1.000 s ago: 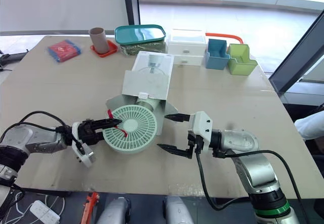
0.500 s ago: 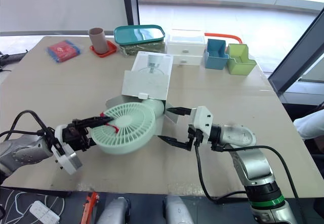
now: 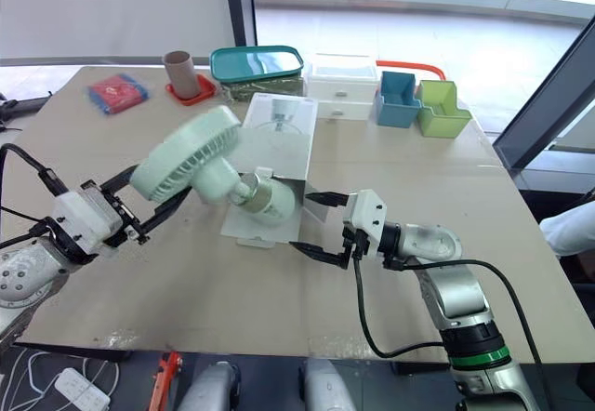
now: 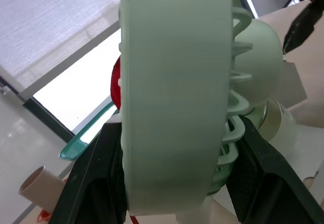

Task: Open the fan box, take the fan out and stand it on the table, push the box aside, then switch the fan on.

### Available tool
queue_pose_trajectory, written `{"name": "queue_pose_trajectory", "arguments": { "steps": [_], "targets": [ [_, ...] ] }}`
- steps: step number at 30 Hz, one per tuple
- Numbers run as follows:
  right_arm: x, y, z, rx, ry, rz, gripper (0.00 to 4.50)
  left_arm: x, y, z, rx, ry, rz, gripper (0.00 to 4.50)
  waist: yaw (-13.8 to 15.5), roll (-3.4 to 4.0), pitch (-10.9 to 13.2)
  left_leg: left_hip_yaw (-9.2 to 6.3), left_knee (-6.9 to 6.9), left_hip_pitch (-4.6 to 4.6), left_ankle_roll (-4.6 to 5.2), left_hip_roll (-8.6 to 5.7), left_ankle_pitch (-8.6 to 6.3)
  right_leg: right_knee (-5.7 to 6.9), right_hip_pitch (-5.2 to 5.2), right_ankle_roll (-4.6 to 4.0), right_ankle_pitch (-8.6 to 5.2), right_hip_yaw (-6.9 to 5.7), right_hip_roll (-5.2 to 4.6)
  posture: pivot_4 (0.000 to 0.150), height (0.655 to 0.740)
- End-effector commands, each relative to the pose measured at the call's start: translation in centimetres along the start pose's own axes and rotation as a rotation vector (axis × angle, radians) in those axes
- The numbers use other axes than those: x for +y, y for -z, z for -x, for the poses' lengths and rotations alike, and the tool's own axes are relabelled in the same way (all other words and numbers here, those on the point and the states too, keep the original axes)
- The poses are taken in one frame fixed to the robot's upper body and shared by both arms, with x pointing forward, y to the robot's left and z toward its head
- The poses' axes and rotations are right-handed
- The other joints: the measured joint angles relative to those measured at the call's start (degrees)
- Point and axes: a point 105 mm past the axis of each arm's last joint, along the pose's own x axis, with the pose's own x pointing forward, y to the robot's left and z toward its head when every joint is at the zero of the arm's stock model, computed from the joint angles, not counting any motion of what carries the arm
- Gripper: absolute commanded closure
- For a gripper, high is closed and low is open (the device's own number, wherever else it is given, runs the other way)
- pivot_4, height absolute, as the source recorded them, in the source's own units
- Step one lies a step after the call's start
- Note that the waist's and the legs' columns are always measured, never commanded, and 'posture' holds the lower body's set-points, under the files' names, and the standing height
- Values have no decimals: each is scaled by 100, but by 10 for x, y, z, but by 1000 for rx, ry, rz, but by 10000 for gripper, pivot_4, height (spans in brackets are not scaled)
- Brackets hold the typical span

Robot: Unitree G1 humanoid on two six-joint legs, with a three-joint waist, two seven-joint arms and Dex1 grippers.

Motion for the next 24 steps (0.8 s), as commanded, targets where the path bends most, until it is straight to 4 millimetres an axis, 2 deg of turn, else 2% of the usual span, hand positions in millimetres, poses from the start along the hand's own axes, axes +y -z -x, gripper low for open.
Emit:
{"name": "queue_pose_trajectory", "arguments": {
  "steps": [1, 6, 10, 13, 19, 24],
  "targets": [
    [-3, -6, -5, -26, -25, 38, 0, 21, -34, 1, -22, -206, 112, 25176, -3, -1, 0, 1, 1, 1, 0, 1, 0, 0, 1, 0, 0, 2, 0, 1500, 7400],
    [-5, -4, -8, -28, -36, 41, 0, 27, -32, 7, 72, -324, 177, 25176, 1, -1, 0, 0, 1, 1, 0, -1, 0, 0, 1, 1, 0, 3, 1, 1500, 7400],
    [-6, -2, -13, -34, -55, 40, 0, 24, -40, 10, 92, -386, 227, 25176, -1, -1, 0, -2, 1, 1, 0, -1, 0, 0, 2, 0, 0, 3, 2, 1500, 7400],
    [-7, -2, -18, -40, -74, 43, 0, 31, -34, 17, 157, -490, 235, 25176, 1, -2, 0, -1, 2, 0, -1, -1, 0, 0, 1, 0, 0, 4, 2, 1500, 7400],
    [-6, 1, -23, -45, -93, 39, 0, 68, -33, 31, 254, -680, 104, 25176, 1, -3, -1, -2, 4, 1, -1, -1, 0, 0, 3, -2, 1, 3, 2, 1500, 7400],
    [-5, 3, -25, -53, -100, 39, 0, 85, -25, 42, 356, -787, 79, 25176, 3, -4, -1, -4, 7, 0, -4, -4, 2, 0, 3, -2, 2, 3, 1, 1500, 7400]
  ]
}}
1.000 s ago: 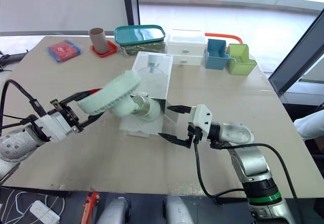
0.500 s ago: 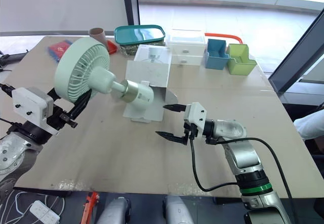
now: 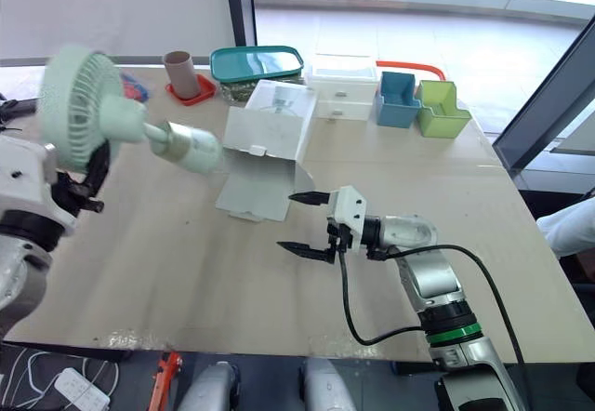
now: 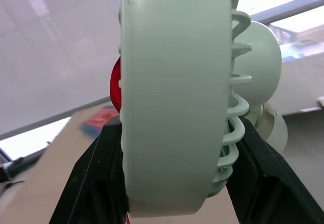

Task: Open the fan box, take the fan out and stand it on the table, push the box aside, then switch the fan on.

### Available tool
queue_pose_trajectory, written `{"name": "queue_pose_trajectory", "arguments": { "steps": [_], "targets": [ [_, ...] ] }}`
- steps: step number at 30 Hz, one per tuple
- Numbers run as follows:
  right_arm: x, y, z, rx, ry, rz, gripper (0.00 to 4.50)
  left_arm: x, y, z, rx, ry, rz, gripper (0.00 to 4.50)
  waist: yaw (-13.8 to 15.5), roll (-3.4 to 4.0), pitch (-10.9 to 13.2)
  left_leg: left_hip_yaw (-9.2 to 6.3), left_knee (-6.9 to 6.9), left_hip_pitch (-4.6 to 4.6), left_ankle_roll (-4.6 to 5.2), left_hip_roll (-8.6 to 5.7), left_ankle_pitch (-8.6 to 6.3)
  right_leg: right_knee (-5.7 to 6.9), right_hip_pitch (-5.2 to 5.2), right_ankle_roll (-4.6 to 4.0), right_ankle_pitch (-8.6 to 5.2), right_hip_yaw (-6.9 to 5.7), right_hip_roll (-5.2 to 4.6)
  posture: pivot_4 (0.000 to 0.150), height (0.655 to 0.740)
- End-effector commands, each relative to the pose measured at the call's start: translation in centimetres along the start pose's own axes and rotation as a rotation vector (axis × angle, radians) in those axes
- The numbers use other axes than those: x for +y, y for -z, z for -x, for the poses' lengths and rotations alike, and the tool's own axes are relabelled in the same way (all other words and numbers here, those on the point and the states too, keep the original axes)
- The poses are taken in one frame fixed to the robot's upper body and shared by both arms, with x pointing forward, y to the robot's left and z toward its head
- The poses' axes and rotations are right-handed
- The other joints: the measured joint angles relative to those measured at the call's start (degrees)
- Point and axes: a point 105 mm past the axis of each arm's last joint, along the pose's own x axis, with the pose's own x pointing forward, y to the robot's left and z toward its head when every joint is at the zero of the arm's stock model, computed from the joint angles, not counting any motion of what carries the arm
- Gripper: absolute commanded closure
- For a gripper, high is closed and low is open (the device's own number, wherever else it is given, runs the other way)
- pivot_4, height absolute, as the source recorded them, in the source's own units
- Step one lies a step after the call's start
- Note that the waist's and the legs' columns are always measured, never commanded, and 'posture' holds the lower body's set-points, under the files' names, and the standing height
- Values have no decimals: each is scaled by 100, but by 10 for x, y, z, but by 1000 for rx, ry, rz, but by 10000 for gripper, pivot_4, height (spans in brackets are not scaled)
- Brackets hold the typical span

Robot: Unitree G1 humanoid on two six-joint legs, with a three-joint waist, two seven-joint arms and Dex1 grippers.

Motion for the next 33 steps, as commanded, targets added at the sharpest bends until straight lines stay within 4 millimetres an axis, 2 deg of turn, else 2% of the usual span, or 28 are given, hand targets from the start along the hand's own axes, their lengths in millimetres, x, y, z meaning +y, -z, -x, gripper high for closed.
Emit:
{"name": "queue_pose_trajectory", "arguments": {
  "steps": [1, 6, 11, 14, 16, 20, 22, 29, 33],
  "targets": [
    [-3, -8, -2, -29, -3, 46, 0, 27, -15, -1, -21, -146, -63, 25176, -2, 0, 0, 0, 0, 0, 0, 0, 0, 0, -1, 0, 0, 0, 0, 1500, 7400],
    [-5, -5, -1, -25, 2, 52, 0, 39, -16, -10, 2, -192, -96, 25176, 0, -4, 1, -3, 0, -2, -2, 0, 1, 0, -1, -1, 0, -3, 0, 1500, 7400],
    [-5, -5, -3, -28, 8, 55, 0, 38, 5, -19, 103, -146, -76, 25176, -9, -5, 0, 0, -1, -1, -4, 0, 1, 0, -2, -1, 1, 0, 0, 1500, 7400],
    [-8, -5, -2, -27, 26, 62, 0, 40, 9, -26, 122, -142, -61, 25176, -5, -8, 1, -2, -2, -2, -5, 1, 1, 0, -3, -1, 1, -5, 0, 1500, 7400],
    [-14, -9, -2, -52, 70, 67, 0, 42, 10, -33, 120, -138, -38, 25176, -2, -11, 2, -3, -1, -2, -5, 1, 1, 0, -3, -1, 1, -6, 0, 1500, 7400],
    [-28, -39, 0, -239, 148, -20, 0, 42, 13, -48, 138, -92, 2, 25176, -3, -15, 3, -5, 0, -5, -7, 0, 2, 0, -3, -2, 1, -8, 0, 1500, 7400],
    [-31, -46, 1, -272, 157, -71, 0, 43, 12, -53, 138, -78, -3, 25176, -4, -15, 3, -5, 0, -5, -7, 1, 2, 0, -4, -2, 2, -7, 0, 1500, 7400],
    [-32, -40, 3, -199, 172, -77, 0, 31, 22, -68, 185, -1, 59, 25176, 1, -17, 2, -7, -2, -9, -9, -1, 1, -1, -7, -1, 1, -12, -5, 1500, 7400],
    [-31, -39, 3, -185, 171, -64, 0, 32, 10, -74, 154, -2, 41, 25176, -2, -17, 2, -7, 0, -10, -9, 0, 1, -1, -7, -1, 1, -12, -4, 1500, 7400]
  ]
}}
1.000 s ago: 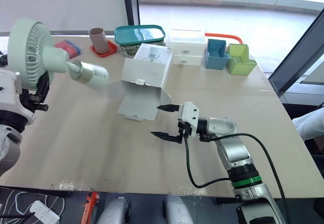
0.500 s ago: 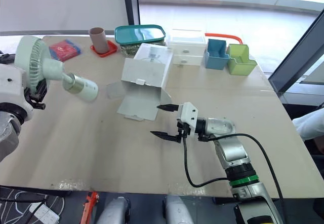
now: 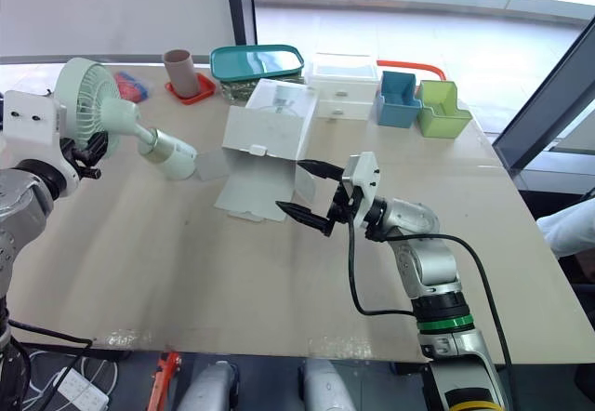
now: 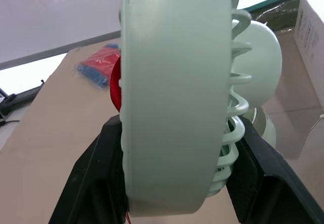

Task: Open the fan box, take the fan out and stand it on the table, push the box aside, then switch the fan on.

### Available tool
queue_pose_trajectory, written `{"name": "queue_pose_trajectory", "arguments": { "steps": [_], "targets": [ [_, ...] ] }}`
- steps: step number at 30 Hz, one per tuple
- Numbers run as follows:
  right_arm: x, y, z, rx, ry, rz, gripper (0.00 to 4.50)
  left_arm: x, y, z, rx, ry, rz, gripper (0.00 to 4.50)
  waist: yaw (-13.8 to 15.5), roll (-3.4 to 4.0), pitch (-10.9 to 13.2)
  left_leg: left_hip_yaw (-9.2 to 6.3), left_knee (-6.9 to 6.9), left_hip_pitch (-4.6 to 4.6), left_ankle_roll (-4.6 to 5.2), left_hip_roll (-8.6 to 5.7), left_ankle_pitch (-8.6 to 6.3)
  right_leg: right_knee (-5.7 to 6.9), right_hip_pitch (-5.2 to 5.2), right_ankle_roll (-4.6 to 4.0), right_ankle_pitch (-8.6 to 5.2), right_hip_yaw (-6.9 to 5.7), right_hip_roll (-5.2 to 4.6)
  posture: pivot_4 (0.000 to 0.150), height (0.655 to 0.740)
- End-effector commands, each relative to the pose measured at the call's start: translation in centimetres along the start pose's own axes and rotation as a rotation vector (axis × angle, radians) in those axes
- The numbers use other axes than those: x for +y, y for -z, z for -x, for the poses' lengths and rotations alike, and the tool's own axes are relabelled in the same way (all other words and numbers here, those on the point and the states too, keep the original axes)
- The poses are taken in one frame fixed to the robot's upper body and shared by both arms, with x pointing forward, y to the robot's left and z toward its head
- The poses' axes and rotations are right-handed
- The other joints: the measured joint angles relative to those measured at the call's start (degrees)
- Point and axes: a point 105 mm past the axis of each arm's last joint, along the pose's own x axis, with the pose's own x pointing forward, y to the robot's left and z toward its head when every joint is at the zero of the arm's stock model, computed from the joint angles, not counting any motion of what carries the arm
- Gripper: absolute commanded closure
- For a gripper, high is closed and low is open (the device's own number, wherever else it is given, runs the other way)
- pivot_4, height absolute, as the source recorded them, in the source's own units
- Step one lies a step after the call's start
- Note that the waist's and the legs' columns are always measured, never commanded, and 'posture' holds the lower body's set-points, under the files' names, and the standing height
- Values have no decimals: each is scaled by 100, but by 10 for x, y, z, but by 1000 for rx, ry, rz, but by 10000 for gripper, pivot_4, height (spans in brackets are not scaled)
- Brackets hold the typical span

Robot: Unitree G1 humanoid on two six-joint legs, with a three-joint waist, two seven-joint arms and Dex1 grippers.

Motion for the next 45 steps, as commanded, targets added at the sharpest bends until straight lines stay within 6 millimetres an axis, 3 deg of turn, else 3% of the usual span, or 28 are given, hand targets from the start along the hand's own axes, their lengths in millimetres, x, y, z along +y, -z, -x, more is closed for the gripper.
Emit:
{"name": "queue_pose_trajectory", "arguments": {
  "steps": [1, 15, 24, 31, 35, 38, 40, 45],
  "targets": [
    [3, -9, 1, 2, -5, 61, 0, 4, -38, 1, -112, -21, -40, 25176, -5, 0, 0, 0, 0, 0, 0, 1, 0, 0, 0, 0, 0, 0, 1, 1500, 7400],
    [7, -3, 3, 43, -19, 78, 0, -2, -31, 2, 31, -39, -42, 25176, -8, 0, 0, -2, 0, 0, 0, 1, 0, 1, 0, 1, 0, -1, 1, 1500, 7400],
    [9, -2, 1, 46, -23, 91, 0, -7, -23, -22, -39, 11, 33, 25176, 0, 0, 0, -2, 1, 3, -5, -4, 3, 1, 3, 1, 1, 0, -1, 1500, 7400],
    [8, -2, 5, 60, 0, 103, 0, -24, -8, -42, 9, 109, 137, 25176, 13, 1, -1, -4, 4, 4, -4, -6, 4, 2, 8, 3, 2, -2, -4, 1500, 7400],
    [9, -2, 6, 64, 5, 102, 0, -14, -17, -45, -21, 55, 109, 25176, 13, 3, -2, -4, 7, 6, -3, -8, 4, 2, 11, 8, 5, 0, -5, 1500, 7400],
    [10, 0, 9, 73, 9, 103, 0, -10, -42, -41, -69, 42, -7, 25176, 5, 3, -2, -4, 7, 7, -3, -7, 6, 3, 11, 9, 8, 2, -3, 1500, 7400],
    [10, 0, 9, 74, 15, 102, 0, -11, -52, -39, -69, 39, 24, 25176, 2, 3, -2, -5, 7, 7, -4, -7, 7, 3, 11, 10, 10, 2, -1, 1500, 7400],
    [11, 2, 8, 75, 11, 97, 0, -19, -48, -43, -24, 66, 100, 25176, 3, 2, -1, -6, 7, -1, -4, -6, 7, 3, 4, 11, 9, 1, -1, 1500, 7400]
  ]
}}
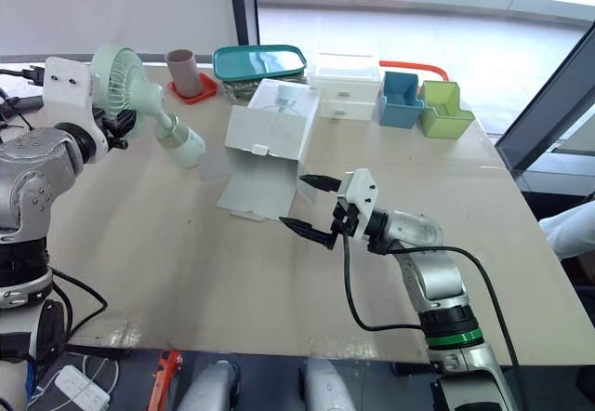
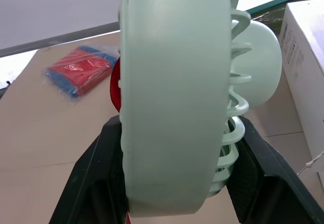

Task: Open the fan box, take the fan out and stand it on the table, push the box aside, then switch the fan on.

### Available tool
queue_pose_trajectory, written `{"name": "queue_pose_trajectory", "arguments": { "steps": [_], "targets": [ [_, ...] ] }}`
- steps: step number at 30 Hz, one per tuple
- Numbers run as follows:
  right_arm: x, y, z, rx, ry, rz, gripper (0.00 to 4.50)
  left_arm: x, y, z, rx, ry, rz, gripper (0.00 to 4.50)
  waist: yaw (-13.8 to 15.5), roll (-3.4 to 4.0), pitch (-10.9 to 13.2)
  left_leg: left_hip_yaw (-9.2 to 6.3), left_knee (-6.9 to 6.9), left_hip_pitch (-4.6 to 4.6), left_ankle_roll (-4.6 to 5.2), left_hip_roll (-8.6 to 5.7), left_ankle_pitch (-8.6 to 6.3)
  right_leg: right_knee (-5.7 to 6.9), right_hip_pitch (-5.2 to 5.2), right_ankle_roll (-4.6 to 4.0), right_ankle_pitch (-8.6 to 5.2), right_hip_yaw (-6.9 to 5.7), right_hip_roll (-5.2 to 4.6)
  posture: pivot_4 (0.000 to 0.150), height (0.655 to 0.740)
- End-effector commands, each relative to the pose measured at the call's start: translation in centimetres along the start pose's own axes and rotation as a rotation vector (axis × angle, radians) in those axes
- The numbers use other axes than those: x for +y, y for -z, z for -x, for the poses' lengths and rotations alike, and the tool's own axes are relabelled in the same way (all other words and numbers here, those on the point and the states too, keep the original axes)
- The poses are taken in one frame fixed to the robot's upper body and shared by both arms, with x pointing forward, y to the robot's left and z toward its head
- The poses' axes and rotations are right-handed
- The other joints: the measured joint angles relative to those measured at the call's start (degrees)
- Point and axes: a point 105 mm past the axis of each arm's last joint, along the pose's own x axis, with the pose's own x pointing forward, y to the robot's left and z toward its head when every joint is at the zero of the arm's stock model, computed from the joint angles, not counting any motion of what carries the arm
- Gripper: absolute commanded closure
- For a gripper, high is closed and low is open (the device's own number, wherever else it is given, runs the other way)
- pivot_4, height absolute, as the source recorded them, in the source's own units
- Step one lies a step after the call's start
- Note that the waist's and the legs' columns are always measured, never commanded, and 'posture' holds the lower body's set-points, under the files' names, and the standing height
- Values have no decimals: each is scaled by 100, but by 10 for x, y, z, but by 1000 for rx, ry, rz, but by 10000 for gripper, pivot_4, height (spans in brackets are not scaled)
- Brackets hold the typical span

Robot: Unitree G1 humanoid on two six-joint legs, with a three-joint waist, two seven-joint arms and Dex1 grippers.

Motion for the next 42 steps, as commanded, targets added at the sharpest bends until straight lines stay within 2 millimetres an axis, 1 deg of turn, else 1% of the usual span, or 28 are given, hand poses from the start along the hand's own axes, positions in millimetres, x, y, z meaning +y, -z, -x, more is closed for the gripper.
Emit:
{"name": "queue_pose_trajectory", "arguments": {
  "steps": [1, 3, 5, 7, 9, 12, 13, 16, 19, 21, 26, 29, 33, 39, 42],
  "targets": [
    [0, -13, 0, -26, -2, 52, 0, 1, -30, 7, -70, -7, 64, 25176, 2, 0, 0, 1, -1, -3, 3, 0, -2, -1, -4, 2, -2, 0, -1, 1500, 7400],
    [0, -12, 0, -24, -1, 52, 0, 5, -36, 10, -67, -33, 66, 25176, -1, -1, 1, 0, -2, -3, 3, 1, -2, -1, -5, 2, -2, -1, -1, 1500, 7400],
    [0, -12, 1, -22, 0, 51, 0, 9, -37, 13, -46, -62, 100, 25176, -5, -1, 1, 1, -1, -3, 3, 1, -2, -1, -4, 2, -2, -1, -1, 1500, 7400],
    [0, -11, 1, -20, -1, 49, 0, 8, -38, 15, -40, -68, 100, 25176, -10, -1, 1, 1, -1, -3, 3, 1, -2, -1, -5, 2, -2, 0, 0, 1500, 7400],
    [0, -11, 1, -17, -4, 51, 0, 7, -37, 17, -14, -76, 150, 25176, -3, -1, 1, 2, -2, -3, 3, 1, -2, -1, -6, 2, -2, 0, 0, 1500, 7400],
    [1, -10, 0, -11, -9, 52, 0, 4, -51, 23, -46, -77, 105, 25176, -3, -2, 1, 1, -1, -6, 3, 0, -2, -1, -6, 3, -2, -1, -2, 1500, 7400],
    [1, -9, 0, -8, -12, 54, 0, 4, -54, 25, -45, -79, 119, 25176, -3, -2, 2, 1, -1, -6, 2, -1, -2, -2, -6, 3, -2, -1, -3, 1500, 7400],
    [1, -9, -1, -6, -14, 55, 0, 5, -59, 28, -46, -83, 138, 25176, -4, -4, 3, -2, -1, -7, 1, 0, -1, -2, -7, 3, -2, -4, -1, 1500, 7400],
    [1, -9, -1, -5, -17, 55, 0, 5, -60, 29, -36, -87, 141, 25176, -7, -4, 3, 0, -2, -7, 1, 0, -2, -2, -7, 3, -2, -1, -2, 1500, 7400],
    [1, -9, -1, -3, -19, 55, 0, 6, -57, 29, -23, -92, 140, 25176, -11, -4, 3, 1, -3, -5, 0, 0, -2, -2, -7, 3, -2, -1, -1, 1500, 7400],
    [1, -9, -2, -1, -22, 56, 0, 7, -36, 25, 38, -93, 123, 25176, -9, -4, 3, 1, -3, -5, -1, 0, -1, -2, -7, 3, -2, 0, -2, 1500, 7400],
    [2, -8, -2, 4, -24, 57, 0, 2, -25, 20, 76, -77, 156, 25176, -4, -4, 3, 0, -2, -6, -2, 1, -1, -2, -8, 2, -2, -2, -2, 1500, 7400],
    [3, -9, -2, 1, -24, 57, 0, 1, -19, 16, 84, -64, 131, 25176, -4, -4, 3, 1, -2, -4, -2, -1, -1, -2, -5, 2, -2, 0, -3, 1500, 7400],
    [3, -9, -2, 1, -18, 61, 0, -10, -7, 1, 91, 1, 222, 25176, -2, -3, 2, 1, -1, 1, -6, -2, 2, -1, 0, 2, -1, 0, -3, 1500, 7400],
    [3, -10, -1, 0, -14, 65, 0, -15, -2, -3, 102, 34, 227, 25176, -3, -2, 1, 1, -1, 5, -8, -3, 4, 0, 4, 3, 2, 1, -3, 1500, 7400]
  ]
}}
